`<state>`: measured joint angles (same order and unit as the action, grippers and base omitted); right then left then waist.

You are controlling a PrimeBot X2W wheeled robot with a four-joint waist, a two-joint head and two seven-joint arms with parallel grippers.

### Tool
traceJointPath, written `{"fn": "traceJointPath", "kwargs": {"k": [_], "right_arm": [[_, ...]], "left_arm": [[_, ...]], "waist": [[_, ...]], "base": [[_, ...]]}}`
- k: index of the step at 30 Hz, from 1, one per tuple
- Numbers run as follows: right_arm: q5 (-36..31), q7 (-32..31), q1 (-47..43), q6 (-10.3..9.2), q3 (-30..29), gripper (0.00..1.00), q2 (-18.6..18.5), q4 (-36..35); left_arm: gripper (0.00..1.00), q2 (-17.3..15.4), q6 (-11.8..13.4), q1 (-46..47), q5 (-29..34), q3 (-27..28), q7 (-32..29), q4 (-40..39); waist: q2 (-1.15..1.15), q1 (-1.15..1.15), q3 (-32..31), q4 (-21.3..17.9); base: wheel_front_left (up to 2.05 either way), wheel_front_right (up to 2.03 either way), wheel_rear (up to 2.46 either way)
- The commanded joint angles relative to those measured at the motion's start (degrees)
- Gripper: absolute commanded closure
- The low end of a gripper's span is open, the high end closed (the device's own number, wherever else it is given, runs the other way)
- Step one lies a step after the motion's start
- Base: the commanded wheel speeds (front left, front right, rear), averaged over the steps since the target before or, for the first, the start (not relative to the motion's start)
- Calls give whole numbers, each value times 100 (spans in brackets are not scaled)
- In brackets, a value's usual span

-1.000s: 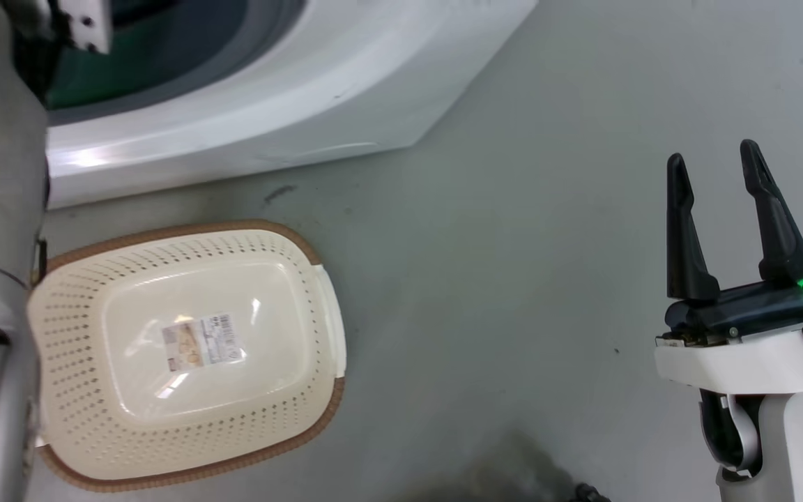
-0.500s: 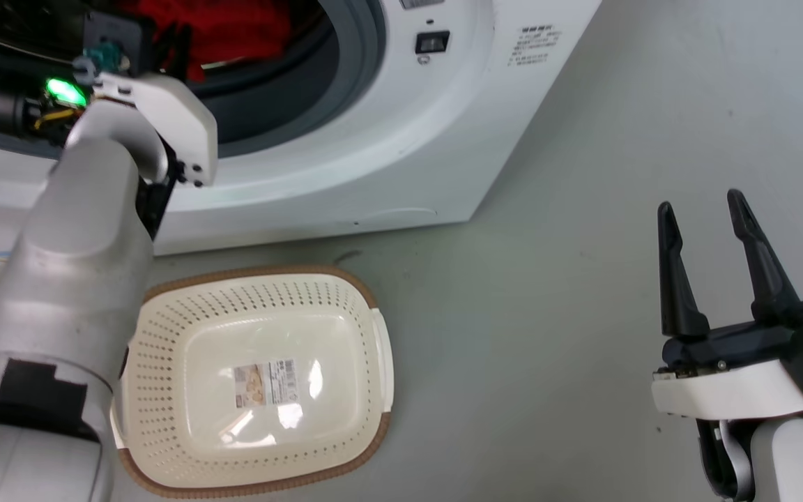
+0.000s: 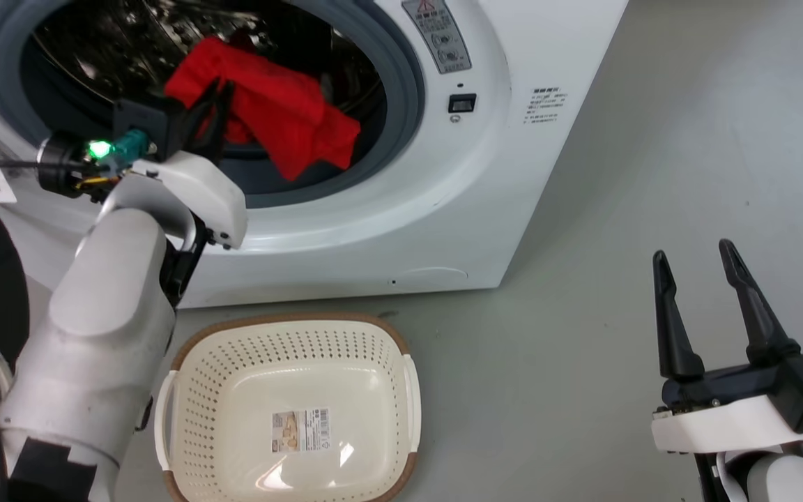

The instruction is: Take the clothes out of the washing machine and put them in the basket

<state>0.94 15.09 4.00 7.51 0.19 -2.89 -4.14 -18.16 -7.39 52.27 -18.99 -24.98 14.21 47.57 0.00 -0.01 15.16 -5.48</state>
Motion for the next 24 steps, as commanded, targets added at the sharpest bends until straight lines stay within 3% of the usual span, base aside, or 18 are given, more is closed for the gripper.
{"fn": "traceJointPath", "kwargs": {"k": [1,7,24], "right_arm": [[-27,12,-69,-4,-10,0,4,5],[-52,12,-266,-4,-26,0,4,36],[-21,12,-536,-4,-24,0,4,79]], "left_arm": [[100,-21,8,-108,-37,8,-11,-108],[100,-224,179,-725,-129,25,-235,-1265],[100,-971,968,-2156,-173,259,-1134,-4955]], "waist": [[0,1,-112,56],[0,1,-399,121],[0,1,-806,298]], "base": [[0,0,0],[0,0,0],[0,0,0]]}}
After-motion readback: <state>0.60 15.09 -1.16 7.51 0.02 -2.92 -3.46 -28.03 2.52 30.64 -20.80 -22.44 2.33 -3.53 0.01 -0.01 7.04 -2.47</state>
